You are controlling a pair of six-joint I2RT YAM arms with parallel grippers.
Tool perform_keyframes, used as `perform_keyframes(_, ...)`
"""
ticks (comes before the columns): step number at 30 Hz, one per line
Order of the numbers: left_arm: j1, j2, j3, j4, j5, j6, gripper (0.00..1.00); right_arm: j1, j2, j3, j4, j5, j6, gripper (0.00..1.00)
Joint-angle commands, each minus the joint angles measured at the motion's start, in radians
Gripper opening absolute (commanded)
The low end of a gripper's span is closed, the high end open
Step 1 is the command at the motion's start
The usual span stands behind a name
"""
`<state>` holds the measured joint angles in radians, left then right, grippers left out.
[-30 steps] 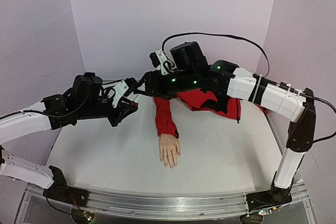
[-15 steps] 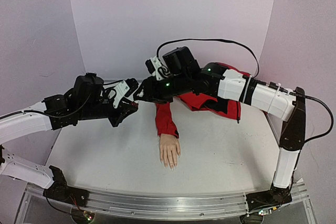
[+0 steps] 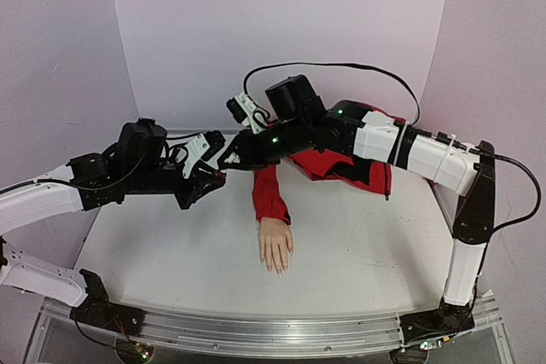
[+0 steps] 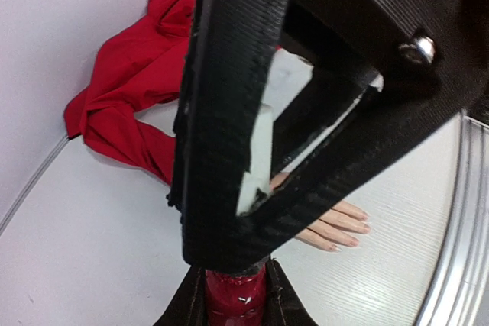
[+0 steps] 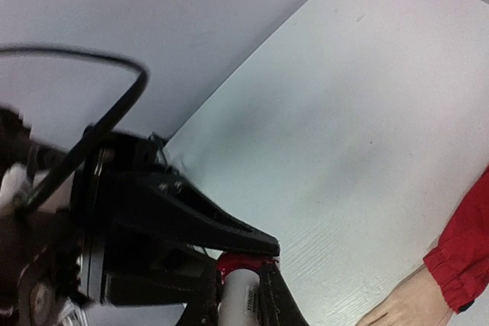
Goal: Paint the nails
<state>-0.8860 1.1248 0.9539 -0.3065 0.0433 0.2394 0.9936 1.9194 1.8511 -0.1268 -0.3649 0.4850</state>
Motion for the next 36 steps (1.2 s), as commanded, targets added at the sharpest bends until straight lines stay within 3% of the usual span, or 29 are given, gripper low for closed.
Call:
perform_keyframes(1, 0.006, -0.054, 0.052, -0.013, 0.442, 0.057, 0.00, 0.008, -0.098, -0.072, -0.003, -0.350, -0.386, 0.00)
perform_keyframes(4, 0.024, -0.040, 0.087, -0.101, 0.682, 0.083, 0.00, 0.006, -0.156, -0.171, -0.018, -0.525, -0.595, 0.00)
perform_keyframes(9, 0.036, 0.021, 0.139, -0.197, 0.846, 0.092, 0.00, 0.001, -0.176, -0.190, -0.039, -0.604, -0.641, 0.00)
perform_keyframes(19, 0.036, 0.010, 0.155, -0.183, 0.716, 0.075, 0.00, 0.002, -0.202, -0.202, -0.032, -0.503, -0.618, 0.00)
perform_keyframes(25, 0.036, 0.010, 0.132, -0.181, 0.651, 0.075, 0.00, 0.001, -0.280, -0.281, 0.063, -0.416, -0.598, 0.00)
perform_keyframes(36, 0.036, 0.019, 0.134, -0.168, 0.630, 0.073, 0.00, 0.002, -0.289, -0.293, 0.081, -0.419, -0.571, 0.00)
